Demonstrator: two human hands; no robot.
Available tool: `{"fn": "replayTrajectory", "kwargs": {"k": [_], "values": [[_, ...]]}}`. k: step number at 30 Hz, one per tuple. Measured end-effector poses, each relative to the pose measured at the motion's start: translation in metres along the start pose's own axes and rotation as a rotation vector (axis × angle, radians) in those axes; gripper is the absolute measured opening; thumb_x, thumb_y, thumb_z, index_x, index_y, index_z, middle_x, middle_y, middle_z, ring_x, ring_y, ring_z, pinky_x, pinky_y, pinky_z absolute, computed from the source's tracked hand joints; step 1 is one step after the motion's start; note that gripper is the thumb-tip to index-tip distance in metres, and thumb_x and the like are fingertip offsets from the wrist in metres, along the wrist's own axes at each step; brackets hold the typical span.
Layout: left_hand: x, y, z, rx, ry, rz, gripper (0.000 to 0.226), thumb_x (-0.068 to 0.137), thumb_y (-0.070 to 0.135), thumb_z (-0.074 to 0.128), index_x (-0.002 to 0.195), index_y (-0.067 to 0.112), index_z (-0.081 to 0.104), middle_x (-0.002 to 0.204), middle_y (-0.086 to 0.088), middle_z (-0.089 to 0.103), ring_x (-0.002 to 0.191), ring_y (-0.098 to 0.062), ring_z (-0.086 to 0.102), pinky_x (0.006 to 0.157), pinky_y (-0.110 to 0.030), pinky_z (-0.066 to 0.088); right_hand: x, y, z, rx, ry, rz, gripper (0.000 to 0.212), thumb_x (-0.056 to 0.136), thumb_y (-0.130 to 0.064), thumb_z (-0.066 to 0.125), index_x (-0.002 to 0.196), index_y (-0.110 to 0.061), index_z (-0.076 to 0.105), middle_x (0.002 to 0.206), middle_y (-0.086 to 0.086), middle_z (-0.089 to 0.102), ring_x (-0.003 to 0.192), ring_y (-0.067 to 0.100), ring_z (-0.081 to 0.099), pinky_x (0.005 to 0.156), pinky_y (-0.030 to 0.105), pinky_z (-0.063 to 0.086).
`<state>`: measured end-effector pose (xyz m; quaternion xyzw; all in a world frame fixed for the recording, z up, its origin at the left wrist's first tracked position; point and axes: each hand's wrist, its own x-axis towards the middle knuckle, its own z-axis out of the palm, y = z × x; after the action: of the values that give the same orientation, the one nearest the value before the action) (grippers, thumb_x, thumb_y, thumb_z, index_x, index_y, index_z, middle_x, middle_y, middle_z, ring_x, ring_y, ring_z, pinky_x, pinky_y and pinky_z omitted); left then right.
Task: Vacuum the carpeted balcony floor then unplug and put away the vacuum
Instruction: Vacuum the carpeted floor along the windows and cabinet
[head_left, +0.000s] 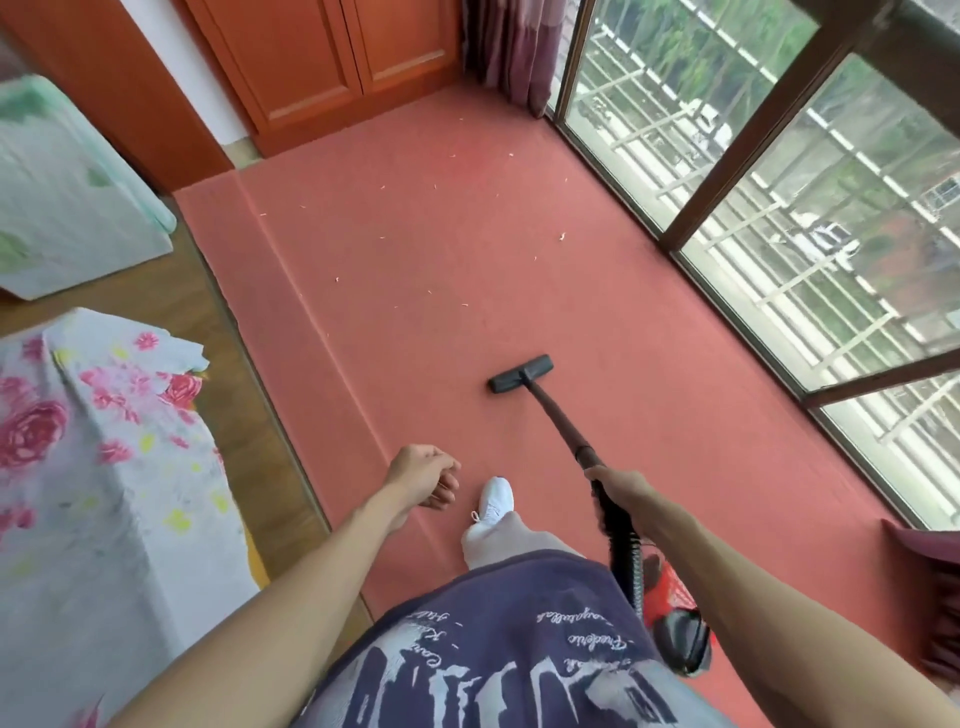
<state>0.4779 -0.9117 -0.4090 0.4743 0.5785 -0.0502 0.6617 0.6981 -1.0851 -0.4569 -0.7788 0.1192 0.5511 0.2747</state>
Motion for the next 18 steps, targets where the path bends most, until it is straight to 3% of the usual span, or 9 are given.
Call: {"fn": "replayTrajectory", "kwargs": {"k": [8, 18], "values": [[0.037, 0.06, -0.009, -0.033, 0.156, 0.019, 0.015, 0.091, 0.005, 0.05, 0.089, 0.0, 0.064, 0.066, -0.012, 0.059, 0.048, -0.02, 0.054, 0.046, -0.025, 0.048, 0.052, -0.107, 0.003, -0.089, -0.06, -0.044, 0.02, 0.088, -0.021, 0.064, 0.087, -0.004, 0.054, 0.055, 0.011, 0.051, 0.037, 0.02, 0.048, 0.042, 0.027, 0.045], [0.044, 0.098, -0.006, 0.029, 0.167, 0.006, 0.019, 0.091, 0.006, 0.048, 0.095, -0.002, 0.064, 0.071, -0.011, 0.06, 0.052, -0.02, 0.055, 0.047, -0.024, 0.047, 0.067, -0.18, 0.007, -0.034, -0.195, -0.147, 0.021, 0.085, -0.012, 0.072, 0.086, -0.003, 0.053, 0.06, 0.01, 0.049, 0.041, 0.019, 0.047, 0.042, 0.026, 0.045]]}}
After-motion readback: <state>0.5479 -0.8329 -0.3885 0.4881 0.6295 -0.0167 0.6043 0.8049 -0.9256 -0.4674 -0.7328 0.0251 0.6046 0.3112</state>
